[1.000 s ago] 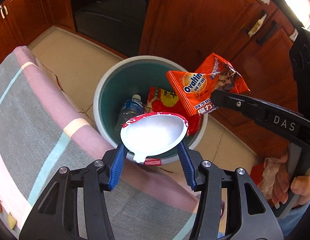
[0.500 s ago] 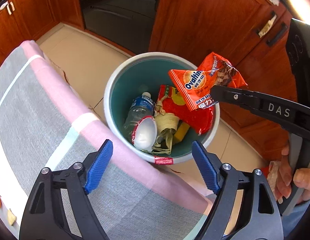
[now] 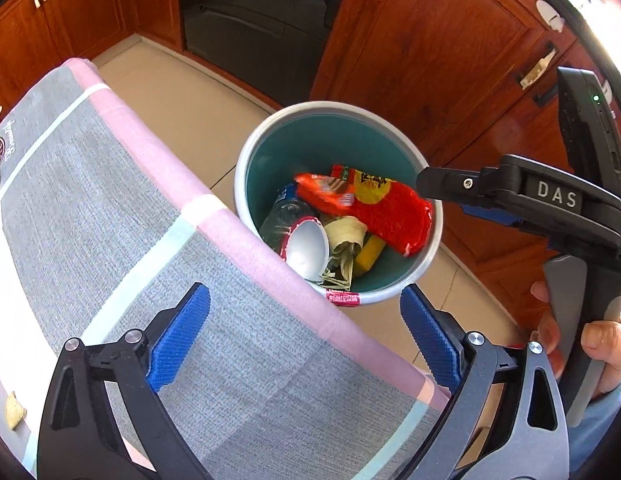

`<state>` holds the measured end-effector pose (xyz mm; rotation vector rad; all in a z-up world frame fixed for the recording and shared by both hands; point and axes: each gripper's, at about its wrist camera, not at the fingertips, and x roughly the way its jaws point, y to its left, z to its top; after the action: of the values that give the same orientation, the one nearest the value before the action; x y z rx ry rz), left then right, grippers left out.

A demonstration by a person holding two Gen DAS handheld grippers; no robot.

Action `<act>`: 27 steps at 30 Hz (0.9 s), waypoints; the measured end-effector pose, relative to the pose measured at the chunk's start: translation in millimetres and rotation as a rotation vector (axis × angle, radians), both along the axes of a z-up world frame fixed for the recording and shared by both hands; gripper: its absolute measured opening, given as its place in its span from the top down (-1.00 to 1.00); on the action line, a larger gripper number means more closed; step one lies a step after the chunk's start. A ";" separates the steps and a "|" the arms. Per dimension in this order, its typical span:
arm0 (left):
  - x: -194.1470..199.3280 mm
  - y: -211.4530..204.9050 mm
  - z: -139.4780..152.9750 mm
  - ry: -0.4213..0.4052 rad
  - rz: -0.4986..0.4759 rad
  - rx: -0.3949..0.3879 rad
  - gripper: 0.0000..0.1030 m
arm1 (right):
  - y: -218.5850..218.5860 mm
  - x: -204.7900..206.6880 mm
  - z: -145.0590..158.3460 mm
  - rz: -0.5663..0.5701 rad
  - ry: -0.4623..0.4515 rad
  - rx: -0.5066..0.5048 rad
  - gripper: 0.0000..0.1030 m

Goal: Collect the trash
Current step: 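Move both tools back over the table toward the orange peel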

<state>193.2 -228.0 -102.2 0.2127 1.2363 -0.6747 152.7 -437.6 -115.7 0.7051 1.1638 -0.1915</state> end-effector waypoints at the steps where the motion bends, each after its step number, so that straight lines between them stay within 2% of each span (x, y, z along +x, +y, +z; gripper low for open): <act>1: -0.3 2.5 1.2 0.000 0.004 -0.002 -0.86 | 1.1 -0.1 -1.2 0.002 0.007 -0.002 -0.70; 14: -4.9 63.6 11.8 -0.009 0.107 -0.026 -0.87 | 51.9 6.8 11.7 0.094 0.001 -0.029 -0.70; 27: -16.2 166.4 28.8 -0.037 0.268 -0.049 -0.87 | 139.1 21.8 33.3 0.234 -0.020 -0.036 -0.70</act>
<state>177.0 -61.5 -73.4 0.0173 1.1850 -0.4662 174.5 -298.4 -82.4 0.5323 1.2105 -0.0083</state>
